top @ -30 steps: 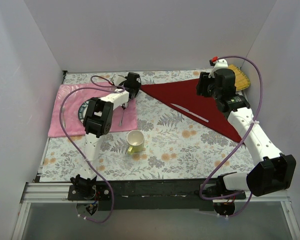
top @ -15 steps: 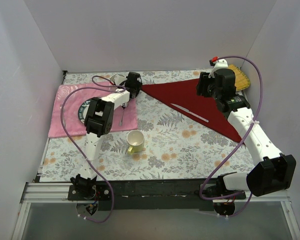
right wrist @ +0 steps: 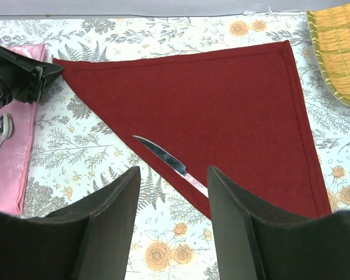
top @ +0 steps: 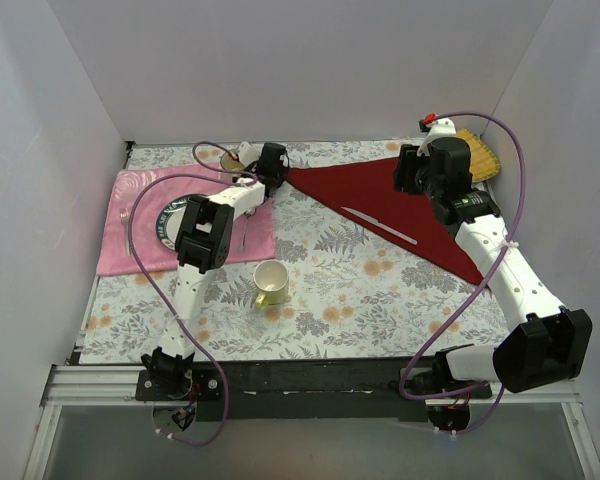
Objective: Fold the napkin, place the utensils inside, and roll it up
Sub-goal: Fold the napkin
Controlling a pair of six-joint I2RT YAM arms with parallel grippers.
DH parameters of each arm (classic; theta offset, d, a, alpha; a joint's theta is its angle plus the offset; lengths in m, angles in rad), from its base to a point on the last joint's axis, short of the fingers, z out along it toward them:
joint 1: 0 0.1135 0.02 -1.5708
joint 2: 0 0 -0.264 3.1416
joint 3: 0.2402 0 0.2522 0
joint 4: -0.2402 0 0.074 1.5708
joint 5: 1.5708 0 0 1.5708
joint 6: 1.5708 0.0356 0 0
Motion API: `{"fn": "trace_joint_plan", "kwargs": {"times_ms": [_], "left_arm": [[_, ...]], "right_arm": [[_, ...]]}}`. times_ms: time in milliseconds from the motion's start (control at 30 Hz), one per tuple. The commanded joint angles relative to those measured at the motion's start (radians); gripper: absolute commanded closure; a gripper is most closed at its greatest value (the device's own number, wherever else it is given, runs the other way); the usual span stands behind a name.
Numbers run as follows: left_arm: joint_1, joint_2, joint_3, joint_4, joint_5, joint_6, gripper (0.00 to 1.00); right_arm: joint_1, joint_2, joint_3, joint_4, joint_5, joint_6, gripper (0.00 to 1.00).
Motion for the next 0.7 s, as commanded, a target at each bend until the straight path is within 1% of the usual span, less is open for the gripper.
{"fn": "trace_joint_plan", "kwargs": {"times_ms": [0,67,100,133,167,300,567,667], "left_arm": [[-0.047,-0.047,0.064,0.083,-0.017,0.219,1.0],[-0.072,-0.068,0.058,0.092,0.012,0.276,1.0],[-0.081,-0.091,0.047,0.136,0.02,0.296,1.0],[-0.095,-0.105,0.043,0.141,0.023,0.311,1.0],[-0.124,-0.116,0.037,0.158,0.02,0.354,1.0],[-0.199,-0.163,0.018,0.183,0.041,0.42,1.0],[-0.377,-0.217,-0.036,0.201,0.086,0.462,1.0],[-0.432,-0.21,-0.04,0.206,0.089,0.485,1.0]], "right_arm": [[-0.005,-0.038,0.011,-0.02,0.025,0.028,0.43],[-0.006,-0.041,0.025,-0.062,0.044,0.039,0.44],[-0.006,-0.045,0.042,-0.08,0.07,0.051,0.44],[-0.006,-0.045,0.053,-0.101,0.09,0.06,0.44],[-0.006,-0.048,0.06,-0.118,0.108,0.068,0.44],[-0.006,-0.085,0.08,-0.189,0.183,0.089,0.44],[-0.011,-0.183,0.06,-0.226,0.237,0.092,0.44],[-0.011,-0.228,0.053,-0.229,0.246,0.088,0.44]]}}
